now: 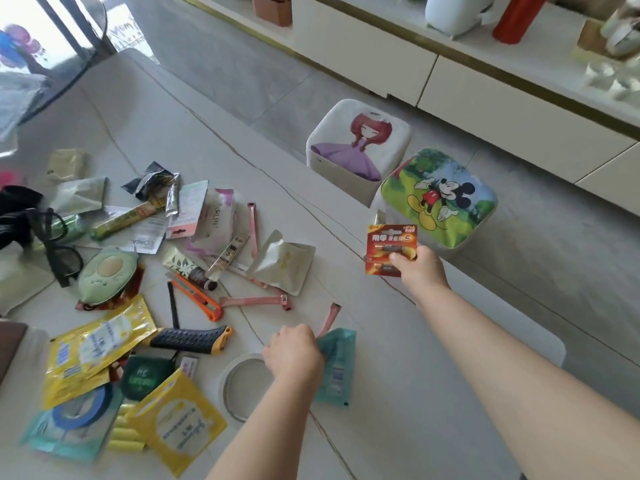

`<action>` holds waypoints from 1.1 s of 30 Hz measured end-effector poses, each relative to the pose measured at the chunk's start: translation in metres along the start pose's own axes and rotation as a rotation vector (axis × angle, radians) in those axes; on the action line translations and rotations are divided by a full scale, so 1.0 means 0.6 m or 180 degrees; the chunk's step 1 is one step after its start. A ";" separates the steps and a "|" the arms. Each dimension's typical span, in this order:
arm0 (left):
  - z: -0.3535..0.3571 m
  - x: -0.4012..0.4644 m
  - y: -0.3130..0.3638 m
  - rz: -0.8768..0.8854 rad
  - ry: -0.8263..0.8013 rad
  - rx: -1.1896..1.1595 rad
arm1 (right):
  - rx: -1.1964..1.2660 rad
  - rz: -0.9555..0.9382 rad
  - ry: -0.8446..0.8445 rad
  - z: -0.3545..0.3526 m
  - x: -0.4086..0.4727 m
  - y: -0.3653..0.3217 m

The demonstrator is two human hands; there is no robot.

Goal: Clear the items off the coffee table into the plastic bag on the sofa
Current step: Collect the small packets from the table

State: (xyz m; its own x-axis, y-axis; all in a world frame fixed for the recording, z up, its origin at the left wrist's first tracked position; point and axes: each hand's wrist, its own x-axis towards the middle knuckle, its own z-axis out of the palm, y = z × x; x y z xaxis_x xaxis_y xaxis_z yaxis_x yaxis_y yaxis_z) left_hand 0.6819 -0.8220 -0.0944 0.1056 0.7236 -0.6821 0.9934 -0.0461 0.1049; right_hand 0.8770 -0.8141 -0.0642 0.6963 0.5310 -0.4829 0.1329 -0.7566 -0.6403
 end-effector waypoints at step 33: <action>0.014 0.042 0.001 -0.0259 -0.0195 -0.0189 | -0.0688 -0.0691 0.0062 0.122 -0.026 -0.038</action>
State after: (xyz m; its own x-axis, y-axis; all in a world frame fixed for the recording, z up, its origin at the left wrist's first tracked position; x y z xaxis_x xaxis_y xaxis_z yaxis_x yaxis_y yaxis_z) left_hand 0.6853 -0.8094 -0.1176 0.0291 0.6798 -0.7328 0.9946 0.0532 0.0888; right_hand 0.8116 -0.7773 -0.0860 0.6484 0.6832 -0.3358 0.4257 -0.6911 -0.5841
